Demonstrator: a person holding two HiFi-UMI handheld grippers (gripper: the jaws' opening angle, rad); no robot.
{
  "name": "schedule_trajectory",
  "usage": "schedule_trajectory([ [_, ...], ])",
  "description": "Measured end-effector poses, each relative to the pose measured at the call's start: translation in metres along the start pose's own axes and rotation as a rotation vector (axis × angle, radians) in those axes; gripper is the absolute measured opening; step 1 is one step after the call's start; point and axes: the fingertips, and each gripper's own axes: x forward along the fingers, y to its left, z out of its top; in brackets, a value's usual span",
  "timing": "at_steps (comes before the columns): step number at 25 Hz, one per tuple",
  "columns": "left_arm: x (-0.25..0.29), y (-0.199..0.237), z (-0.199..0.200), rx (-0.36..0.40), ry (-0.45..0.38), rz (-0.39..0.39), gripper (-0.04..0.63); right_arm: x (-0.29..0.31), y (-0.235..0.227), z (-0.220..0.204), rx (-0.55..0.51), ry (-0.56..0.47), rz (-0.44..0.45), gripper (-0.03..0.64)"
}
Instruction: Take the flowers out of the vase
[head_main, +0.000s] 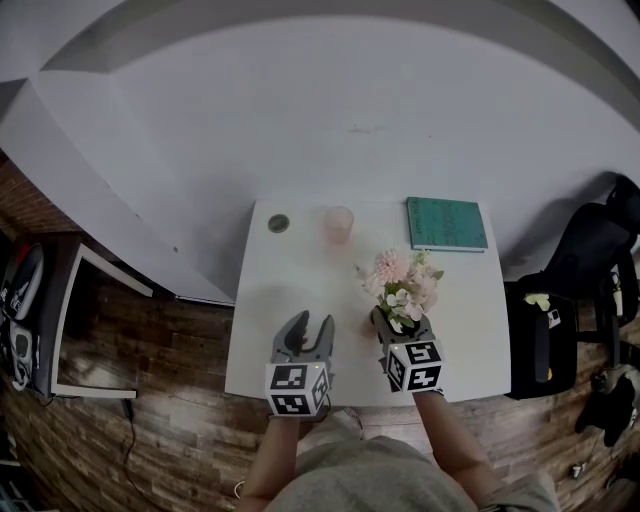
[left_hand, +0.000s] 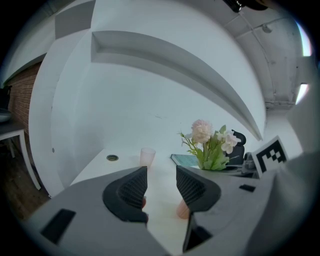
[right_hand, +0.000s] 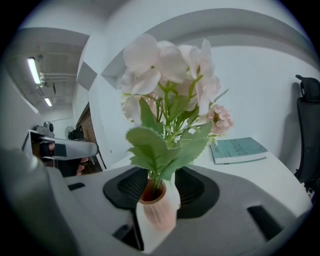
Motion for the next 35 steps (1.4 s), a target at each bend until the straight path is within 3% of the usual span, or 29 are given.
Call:
schedule_trajectory([
  [13,-0.005,-0.004,0.000,0.002,-0.003,0.013,0.164,-0.005,-0.002,0.003,0.002,-0.008,-0.009,0.094],
  [35,-0.047,-0.024,0.004,0.023,-0.056,0.045,0.133,-0.045,0.010,0.048,-0.084,-0.143,-0.014,0.075],
])
